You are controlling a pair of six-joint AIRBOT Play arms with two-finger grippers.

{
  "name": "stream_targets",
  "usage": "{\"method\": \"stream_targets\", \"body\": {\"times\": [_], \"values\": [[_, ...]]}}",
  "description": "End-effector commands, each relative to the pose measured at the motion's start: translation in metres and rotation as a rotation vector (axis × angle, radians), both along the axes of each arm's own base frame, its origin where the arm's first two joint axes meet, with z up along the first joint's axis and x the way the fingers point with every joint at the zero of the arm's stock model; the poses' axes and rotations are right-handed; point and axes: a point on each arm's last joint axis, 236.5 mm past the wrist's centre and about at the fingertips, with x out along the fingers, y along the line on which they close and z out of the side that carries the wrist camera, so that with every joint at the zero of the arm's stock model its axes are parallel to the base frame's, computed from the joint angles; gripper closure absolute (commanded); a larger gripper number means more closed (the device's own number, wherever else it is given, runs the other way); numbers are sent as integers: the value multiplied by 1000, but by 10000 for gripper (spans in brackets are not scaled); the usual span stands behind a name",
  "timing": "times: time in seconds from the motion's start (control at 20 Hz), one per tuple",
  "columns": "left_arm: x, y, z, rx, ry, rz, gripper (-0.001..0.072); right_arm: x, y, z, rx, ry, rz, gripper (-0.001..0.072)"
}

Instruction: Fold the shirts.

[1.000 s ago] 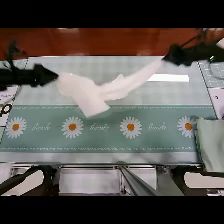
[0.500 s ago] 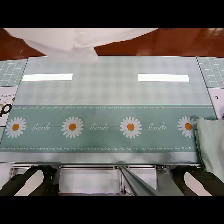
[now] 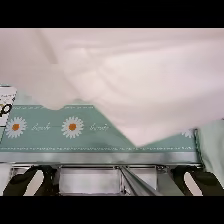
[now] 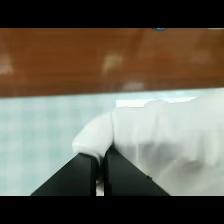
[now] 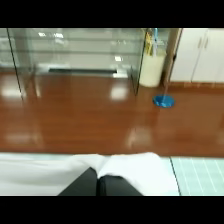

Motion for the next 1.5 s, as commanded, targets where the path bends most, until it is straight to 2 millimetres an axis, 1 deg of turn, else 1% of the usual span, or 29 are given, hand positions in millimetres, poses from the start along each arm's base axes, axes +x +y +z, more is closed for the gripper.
{"method": "stream_targets", "body": {"times": [0.0,0.1,0.15,0.2,0.3,0.35,0.45,0.55,0.65,0.75,0.85,0.9,0.95,1.05,1.1,1.15,1.2,1.25,1.3,1.35,1.45], "values": [[-18,-4,-63,-26,163,-3,684,-18,1,-52,38,155,-12,691],[-22,-12,-122,-81,300,-29,684,-9,16,-91,75,255,54,690],[-24,-19,-155,-119,379,-52,684,-1,25,-115,97,320,91,690],[-26,-26,-185,-160,449,-73,684,7,32,-139,120,390,123,690],[-23,-41,-245,-260,573,-101,684,31,39,-189,163,500,151,690],[-17,-46,-271,-304,607,-98,684,46,37,-213,179,537,145,690],[4,-44,-319,-368,635,-38,684,77,33,-268,212,631,126,690],[29,-36,-356,-403,647,38,684,108,28,-316,226,717,113,690],[58,-25,-381,-436,660,109,684,140,24,-351,228,789,114,690],[84,-19,-405,-489,681,171,684,173,25,-389,259,849,123,690],[105,-21,-426,-555,717,195,684,198,28,-429,319,910,114,690],[115,-25,-433,-586,730,189,684,207,31,-448,354,937,109,690],[126,-29,-436,-609,733,166,684,215,35,-465,397,960,106,690],[153,-33,-434,-632,712,128,679,229,43,-490,471,994,105,690],[164,-32,-432,-635,704,124,579,234,45,-497,488,1007,108,690],[174,-32,-429,-633,699,115,245,240,46,-503,500,1020,109,690],[178,-34,-426,-630,710,89,204,244,47,-504,511,1024,111,690],[180,-30,-419,-608,716,62,204,248,48,-503,518,1025,115,690],[178,-21,-409,-578,726,34,205,251,47,-498,513,1015,118,690],[171,-10,-401,-544,748,11,205,254,46,-492,508,1009,126,690],[141,12,-393,-505,824,-21,205,252,47,-485,484,1021,154,690]]}}
